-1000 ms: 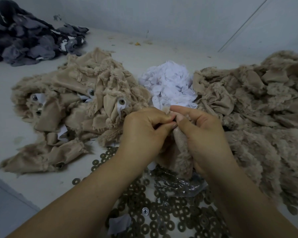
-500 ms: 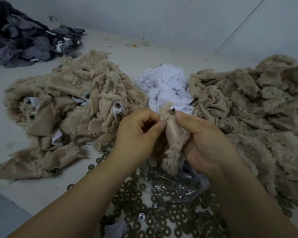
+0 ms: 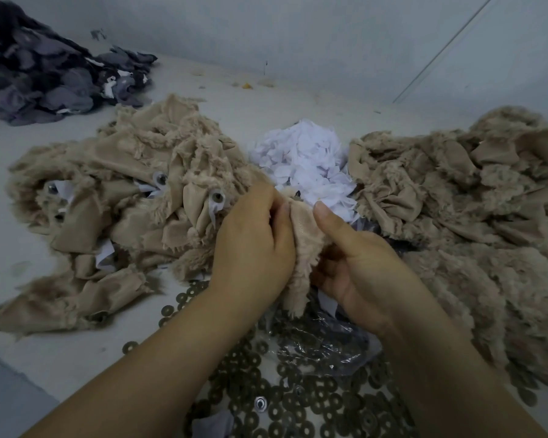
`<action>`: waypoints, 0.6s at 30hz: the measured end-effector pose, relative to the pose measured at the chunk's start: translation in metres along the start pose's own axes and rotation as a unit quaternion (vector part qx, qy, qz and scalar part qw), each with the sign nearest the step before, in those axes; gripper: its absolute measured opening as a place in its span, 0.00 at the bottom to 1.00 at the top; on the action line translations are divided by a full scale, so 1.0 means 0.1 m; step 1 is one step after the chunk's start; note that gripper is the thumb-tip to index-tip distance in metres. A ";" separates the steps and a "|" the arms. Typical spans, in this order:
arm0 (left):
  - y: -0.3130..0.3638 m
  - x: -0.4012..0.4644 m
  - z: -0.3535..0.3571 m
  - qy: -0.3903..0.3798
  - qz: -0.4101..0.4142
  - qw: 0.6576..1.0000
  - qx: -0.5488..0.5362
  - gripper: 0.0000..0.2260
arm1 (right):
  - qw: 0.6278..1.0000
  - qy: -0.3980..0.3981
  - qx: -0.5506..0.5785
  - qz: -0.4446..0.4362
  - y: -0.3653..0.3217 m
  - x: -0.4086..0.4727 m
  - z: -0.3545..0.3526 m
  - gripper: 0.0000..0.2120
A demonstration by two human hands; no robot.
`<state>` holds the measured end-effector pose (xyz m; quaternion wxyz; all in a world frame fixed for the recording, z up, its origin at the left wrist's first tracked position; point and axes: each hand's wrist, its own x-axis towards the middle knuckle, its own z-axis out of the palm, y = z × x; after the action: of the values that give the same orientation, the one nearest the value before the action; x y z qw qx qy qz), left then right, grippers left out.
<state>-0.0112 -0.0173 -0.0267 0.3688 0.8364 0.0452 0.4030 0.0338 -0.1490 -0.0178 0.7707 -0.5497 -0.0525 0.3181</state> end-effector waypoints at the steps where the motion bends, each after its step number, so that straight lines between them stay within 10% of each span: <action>1: 0.01 -0.01 0.01 -0.008 0.004 1.000 0.010 0.08 | 1.000 -0.019 -0.002 0.003 0.01 -0.01 0.02 0.25; 18: -0.11 -0.05 0.01 -0.063 -0.170 0.961 -0.211 0.10 | 0.995 0.069 0.065 -0.007 0.08 0.01 0.07 0.16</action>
<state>-0.0111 -0.0118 -0.0373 0.6021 0.7433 0.0770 0.2812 0.0277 -0.1414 -0.0226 0.8089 -0.5186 0.0180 0.2764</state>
